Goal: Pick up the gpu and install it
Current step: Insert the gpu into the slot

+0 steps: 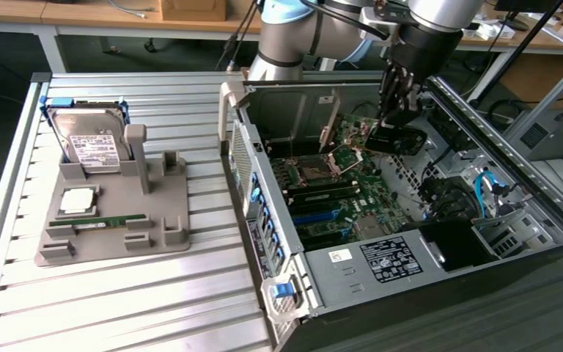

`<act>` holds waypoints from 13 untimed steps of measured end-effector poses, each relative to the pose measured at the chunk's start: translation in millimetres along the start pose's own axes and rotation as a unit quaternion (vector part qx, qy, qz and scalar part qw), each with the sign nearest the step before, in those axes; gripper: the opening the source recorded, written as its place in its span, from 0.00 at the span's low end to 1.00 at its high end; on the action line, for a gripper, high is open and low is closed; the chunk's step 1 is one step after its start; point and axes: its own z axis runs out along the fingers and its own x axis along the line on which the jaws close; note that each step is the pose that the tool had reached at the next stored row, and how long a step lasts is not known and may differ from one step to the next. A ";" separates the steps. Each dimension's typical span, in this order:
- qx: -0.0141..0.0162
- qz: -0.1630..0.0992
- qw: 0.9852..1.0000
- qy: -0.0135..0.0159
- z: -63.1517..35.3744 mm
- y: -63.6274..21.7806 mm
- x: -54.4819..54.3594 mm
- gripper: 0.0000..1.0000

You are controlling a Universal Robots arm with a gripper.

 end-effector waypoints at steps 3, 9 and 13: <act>0.000 -0.011 1.000 0.000 0.0 0.0 0.0 0.27; -0.001 -0.037 0.999 -0.001 0.0 0.0 0.0 0.27; -0.001 -0.055 0.998 -0.001 0.0 0.0 0.0 0.27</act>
